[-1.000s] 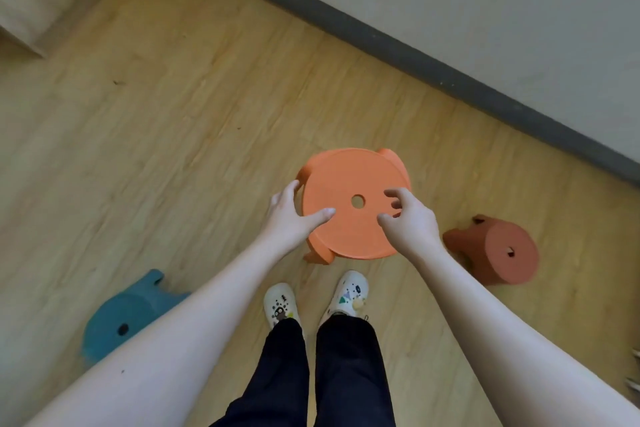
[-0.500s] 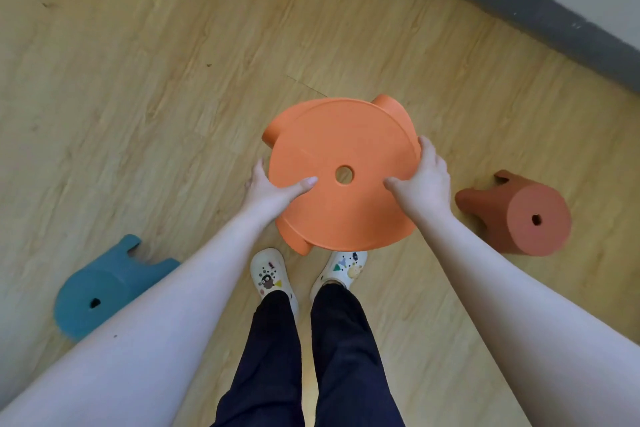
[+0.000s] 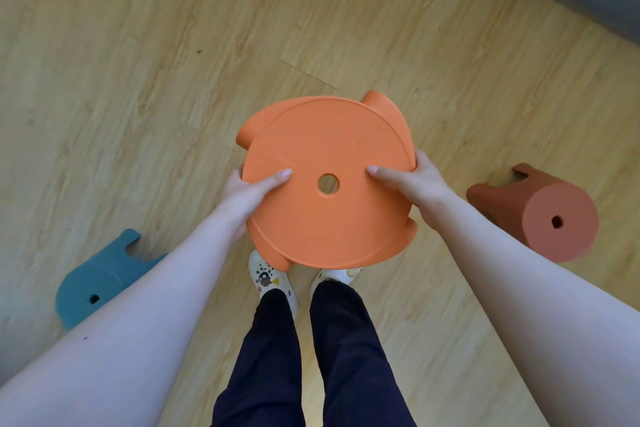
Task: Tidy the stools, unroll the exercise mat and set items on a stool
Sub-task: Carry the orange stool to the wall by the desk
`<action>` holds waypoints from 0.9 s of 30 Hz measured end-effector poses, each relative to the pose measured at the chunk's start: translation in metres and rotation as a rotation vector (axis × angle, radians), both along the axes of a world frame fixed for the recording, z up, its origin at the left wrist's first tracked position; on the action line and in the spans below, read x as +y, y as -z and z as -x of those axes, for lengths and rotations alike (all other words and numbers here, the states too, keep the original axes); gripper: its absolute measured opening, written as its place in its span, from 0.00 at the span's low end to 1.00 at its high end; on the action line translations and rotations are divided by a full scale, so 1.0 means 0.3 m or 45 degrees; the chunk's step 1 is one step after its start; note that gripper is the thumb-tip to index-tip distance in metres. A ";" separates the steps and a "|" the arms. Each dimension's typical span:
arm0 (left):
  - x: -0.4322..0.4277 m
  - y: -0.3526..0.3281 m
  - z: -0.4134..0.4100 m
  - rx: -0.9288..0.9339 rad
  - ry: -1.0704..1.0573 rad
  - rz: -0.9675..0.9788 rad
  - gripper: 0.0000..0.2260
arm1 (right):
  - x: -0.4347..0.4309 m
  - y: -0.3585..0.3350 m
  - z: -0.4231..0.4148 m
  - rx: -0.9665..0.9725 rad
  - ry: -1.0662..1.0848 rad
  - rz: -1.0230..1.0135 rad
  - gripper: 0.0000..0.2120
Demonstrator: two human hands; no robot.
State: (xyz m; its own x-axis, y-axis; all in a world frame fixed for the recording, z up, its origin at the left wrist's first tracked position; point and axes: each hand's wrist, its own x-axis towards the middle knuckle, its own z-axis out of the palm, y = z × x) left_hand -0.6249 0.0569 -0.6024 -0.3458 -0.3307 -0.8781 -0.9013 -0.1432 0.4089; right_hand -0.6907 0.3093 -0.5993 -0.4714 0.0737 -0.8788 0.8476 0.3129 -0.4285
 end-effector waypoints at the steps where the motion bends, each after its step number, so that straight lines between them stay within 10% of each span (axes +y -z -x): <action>1: 0.002 -0.011 0.004 -0.008 0.007 0.002 0.41 | 0.003 -0.010 0.003 -0.004 0.017 0.015 0.42; 27: 0.273 -0.979 -0.102 0.705 0.789 0.033 0.38 | 0.132 -0.982 -0.643 0.558 1.174 -0.156 0.35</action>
State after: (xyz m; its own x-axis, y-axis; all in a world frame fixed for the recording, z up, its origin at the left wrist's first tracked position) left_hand -0.5943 0.1388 -0.3087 -0.8516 0.0438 -0.5223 -0.4815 0.3283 0.8126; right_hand -0.4978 0.3488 -0.3046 -0.4637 0.6469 -0.6054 0.5574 -0.3181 -0.7669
